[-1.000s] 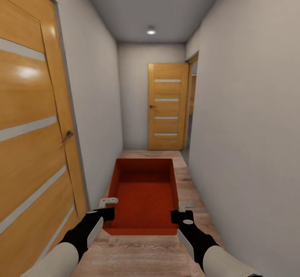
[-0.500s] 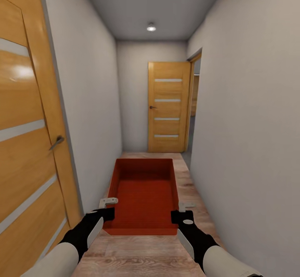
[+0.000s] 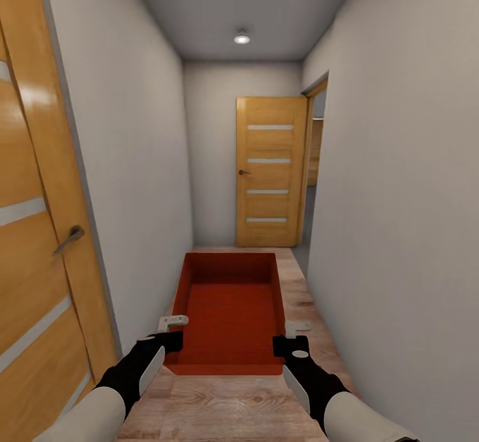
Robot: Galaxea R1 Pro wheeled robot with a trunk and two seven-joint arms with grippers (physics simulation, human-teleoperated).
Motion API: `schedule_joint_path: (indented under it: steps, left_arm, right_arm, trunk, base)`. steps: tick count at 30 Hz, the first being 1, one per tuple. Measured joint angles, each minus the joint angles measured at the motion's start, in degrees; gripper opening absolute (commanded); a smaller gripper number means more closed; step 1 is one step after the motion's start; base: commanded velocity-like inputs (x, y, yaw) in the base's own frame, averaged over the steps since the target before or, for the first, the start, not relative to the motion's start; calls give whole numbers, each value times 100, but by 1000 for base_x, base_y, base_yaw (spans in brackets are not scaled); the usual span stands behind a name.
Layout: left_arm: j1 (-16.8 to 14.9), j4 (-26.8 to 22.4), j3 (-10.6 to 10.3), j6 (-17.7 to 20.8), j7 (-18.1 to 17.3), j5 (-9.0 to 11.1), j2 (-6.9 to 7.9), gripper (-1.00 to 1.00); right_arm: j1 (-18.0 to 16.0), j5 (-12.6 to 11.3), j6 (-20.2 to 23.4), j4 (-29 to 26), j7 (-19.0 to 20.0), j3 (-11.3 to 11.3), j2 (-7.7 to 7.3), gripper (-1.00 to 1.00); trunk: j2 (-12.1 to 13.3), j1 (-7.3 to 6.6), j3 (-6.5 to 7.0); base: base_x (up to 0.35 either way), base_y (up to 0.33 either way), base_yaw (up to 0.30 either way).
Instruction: Move the two storage containers from the living room to the garage. In the garage, place one container on the floor and stack the other container on top of it (either order is fine).
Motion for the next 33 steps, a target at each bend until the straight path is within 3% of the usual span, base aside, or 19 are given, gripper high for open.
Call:
schedule_joint_path:
  steps: [33]
  left_arm:
    - [0,17,6,-6,5,-2,-9,-100]
  right_arm:
    - [0,0,11,0,6,5,-7,-100]
  trunk:
    - [0,0,0]
  base:
    - [324,0,0]
